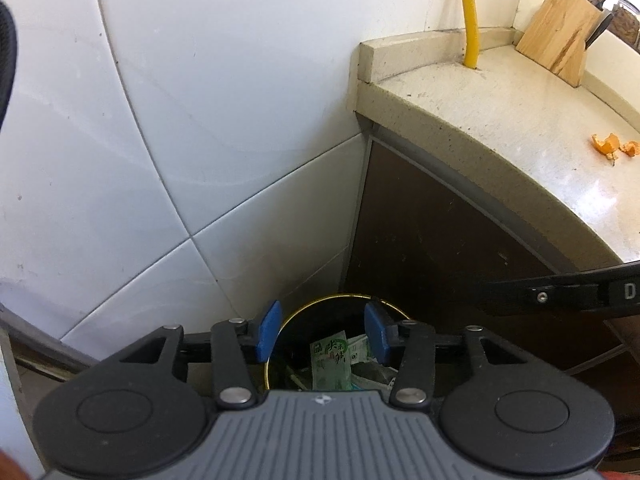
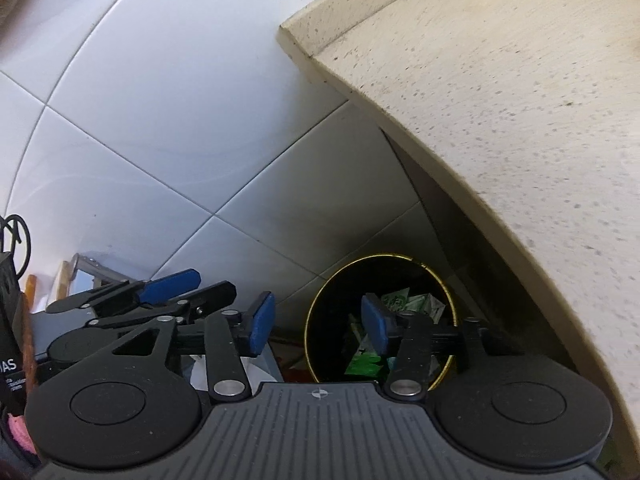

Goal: Collect trash
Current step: 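Hold both open grippers above the trash bin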

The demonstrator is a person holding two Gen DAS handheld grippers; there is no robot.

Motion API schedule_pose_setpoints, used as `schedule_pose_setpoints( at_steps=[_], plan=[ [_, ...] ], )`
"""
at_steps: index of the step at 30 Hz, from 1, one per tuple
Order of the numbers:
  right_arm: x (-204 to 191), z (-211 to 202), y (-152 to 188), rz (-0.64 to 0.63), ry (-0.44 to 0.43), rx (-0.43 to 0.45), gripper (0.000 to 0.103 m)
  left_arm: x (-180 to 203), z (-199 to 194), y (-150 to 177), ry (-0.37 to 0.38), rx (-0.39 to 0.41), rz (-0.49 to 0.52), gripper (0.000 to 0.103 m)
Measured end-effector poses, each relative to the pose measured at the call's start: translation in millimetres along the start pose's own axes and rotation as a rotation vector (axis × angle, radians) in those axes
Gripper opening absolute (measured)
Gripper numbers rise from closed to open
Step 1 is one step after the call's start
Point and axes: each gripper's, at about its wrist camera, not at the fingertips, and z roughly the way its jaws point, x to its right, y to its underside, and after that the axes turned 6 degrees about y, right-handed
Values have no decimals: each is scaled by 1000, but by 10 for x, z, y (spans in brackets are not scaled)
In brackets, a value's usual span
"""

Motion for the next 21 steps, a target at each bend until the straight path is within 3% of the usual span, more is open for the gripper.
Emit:
schedule_pose_setpoints(
  at_steps=[21],
  plan=[
    [114,-608,143,11,23,104,76,138,-135,7,-44,100,88,45]
  ],
)
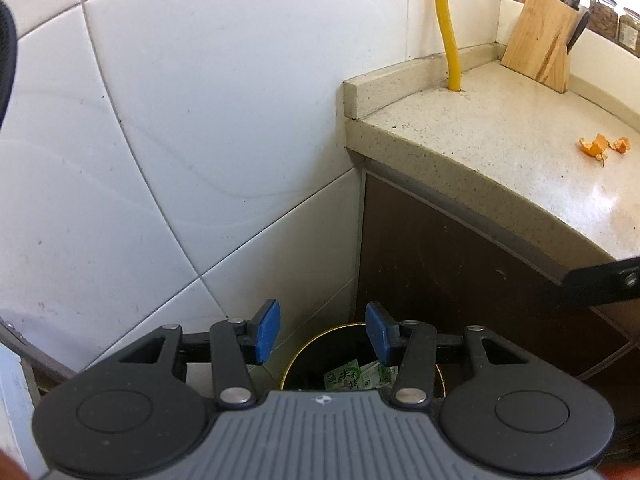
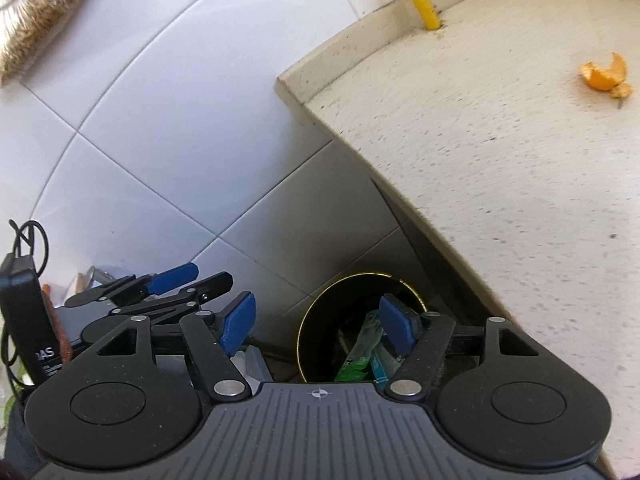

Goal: Collect trash
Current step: 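Hold both open grippers above the trash bin, then move both open grippers up over the countertop toward the orange peels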

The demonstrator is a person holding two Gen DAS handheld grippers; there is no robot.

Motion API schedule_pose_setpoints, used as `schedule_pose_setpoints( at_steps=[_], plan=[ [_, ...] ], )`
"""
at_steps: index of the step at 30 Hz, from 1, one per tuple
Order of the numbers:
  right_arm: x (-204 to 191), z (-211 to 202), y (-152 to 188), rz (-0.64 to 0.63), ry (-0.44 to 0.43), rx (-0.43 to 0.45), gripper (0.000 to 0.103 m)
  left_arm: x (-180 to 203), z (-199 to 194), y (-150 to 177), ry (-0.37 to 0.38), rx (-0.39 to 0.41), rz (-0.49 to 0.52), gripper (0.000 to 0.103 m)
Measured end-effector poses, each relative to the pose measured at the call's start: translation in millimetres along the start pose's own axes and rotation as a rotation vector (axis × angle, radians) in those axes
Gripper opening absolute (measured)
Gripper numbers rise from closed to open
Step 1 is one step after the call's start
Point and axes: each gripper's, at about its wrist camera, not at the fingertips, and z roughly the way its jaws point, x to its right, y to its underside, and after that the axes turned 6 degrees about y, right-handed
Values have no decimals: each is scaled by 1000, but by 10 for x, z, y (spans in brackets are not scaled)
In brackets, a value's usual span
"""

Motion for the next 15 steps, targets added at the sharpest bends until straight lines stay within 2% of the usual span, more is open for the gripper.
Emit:
schedule_pose_setpoints(
  at_steps=[15],
  plan=[
    [267,-378,-206,-4,-18,73,83,171,-38,-49,-25,1,50,45]
  ],
)
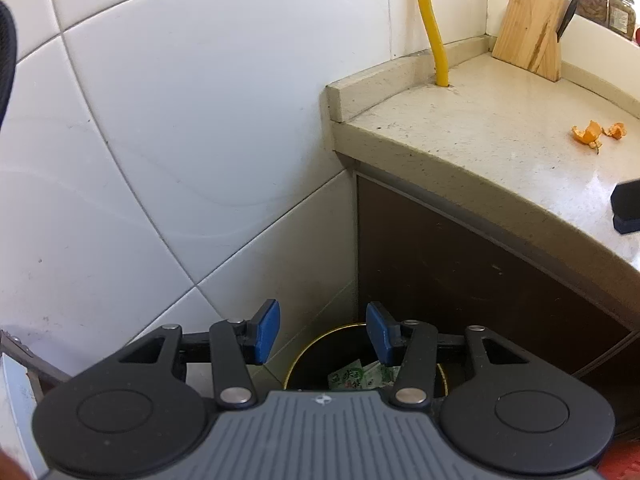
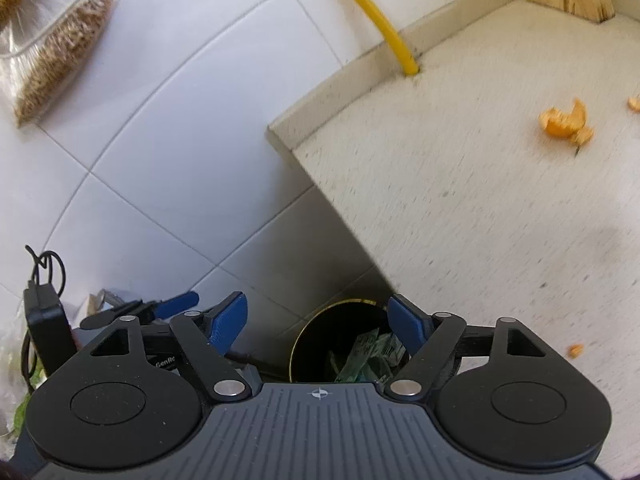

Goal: Collect trash
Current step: 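Move both open grippers up over the countertop toward the orange peels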

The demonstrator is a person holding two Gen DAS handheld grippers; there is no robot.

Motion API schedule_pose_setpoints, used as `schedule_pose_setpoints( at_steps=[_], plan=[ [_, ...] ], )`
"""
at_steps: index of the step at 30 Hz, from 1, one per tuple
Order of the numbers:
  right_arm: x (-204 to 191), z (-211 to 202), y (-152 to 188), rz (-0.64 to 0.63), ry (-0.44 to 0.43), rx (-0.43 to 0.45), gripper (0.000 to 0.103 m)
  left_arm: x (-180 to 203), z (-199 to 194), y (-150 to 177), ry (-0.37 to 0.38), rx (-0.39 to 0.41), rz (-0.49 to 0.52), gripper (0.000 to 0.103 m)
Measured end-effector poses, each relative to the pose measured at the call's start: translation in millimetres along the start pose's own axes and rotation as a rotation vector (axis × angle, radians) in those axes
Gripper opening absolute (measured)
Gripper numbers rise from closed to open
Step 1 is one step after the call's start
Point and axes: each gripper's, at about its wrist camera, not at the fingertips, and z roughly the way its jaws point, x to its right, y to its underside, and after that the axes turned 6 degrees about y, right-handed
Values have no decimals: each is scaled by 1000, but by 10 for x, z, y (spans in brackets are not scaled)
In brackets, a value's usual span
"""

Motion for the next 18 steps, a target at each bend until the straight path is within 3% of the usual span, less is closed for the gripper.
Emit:
schedule_pose_setpoints(
  at_steps=[8,11,18],
  plan=[
    [290,-390,-191,-2,79,119,84,319,-145,-352,59,53,56,47],
    [535,-561,-250,27,138,167,85,534,-155,-533,118,82,79,52],
    [1156,-818,-385,116,260,222,85,1231,73,-922,275,110,136,52]
  ],
)
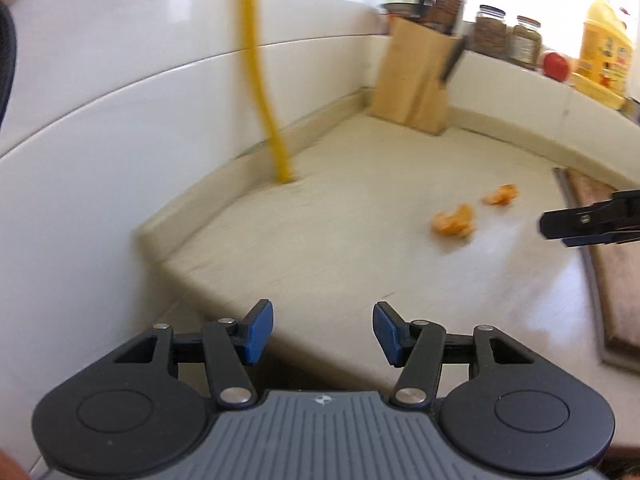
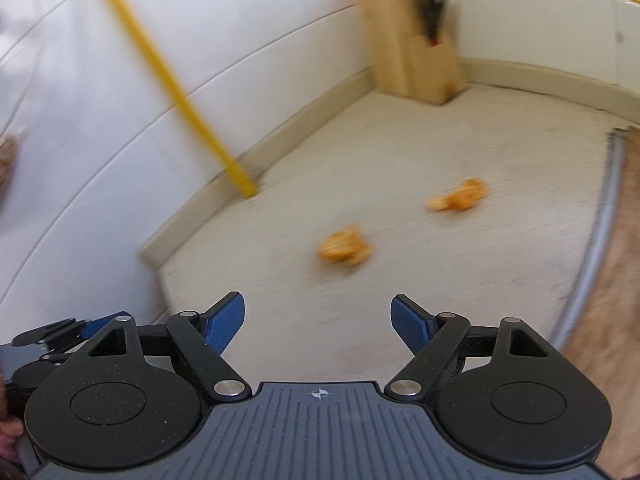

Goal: Collect trash
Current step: 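Move both open grippers up over the countertop toward the orange peels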

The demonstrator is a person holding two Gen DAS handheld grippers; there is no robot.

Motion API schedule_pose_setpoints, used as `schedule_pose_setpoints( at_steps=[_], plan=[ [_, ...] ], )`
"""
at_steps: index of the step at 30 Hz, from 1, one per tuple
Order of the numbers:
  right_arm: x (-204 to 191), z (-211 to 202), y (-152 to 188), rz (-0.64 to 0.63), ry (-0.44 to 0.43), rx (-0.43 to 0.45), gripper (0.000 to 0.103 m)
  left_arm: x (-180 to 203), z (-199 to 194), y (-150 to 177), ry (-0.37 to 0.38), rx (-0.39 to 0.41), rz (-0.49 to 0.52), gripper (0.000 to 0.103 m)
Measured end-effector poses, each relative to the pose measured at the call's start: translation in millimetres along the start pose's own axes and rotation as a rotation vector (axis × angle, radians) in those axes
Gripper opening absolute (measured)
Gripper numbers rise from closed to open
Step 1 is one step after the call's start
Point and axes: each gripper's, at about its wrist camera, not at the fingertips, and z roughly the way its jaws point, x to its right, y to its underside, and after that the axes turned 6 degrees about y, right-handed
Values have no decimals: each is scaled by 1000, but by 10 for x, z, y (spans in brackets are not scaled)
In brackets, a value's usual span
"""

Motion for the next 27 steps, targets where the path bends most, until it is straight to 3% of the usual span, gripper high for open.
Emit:
schedule_pose_setpoints(
  at_steps=[4,11,19,27],
  plan=[
    [247,81,-111,1,57,9,85,309,276,-191,51,-2,46,52],
    [456,403,-349,-102,132,16,85,634,780,-446,109,-11,78,52],
    [555,733,-532,-208,123,10,85,714,1146,-598,157,-13,51,52],
    [635,960,-632,-249,89,-19,85,810,1366,-620,201,-35,96,52]
  ],
)
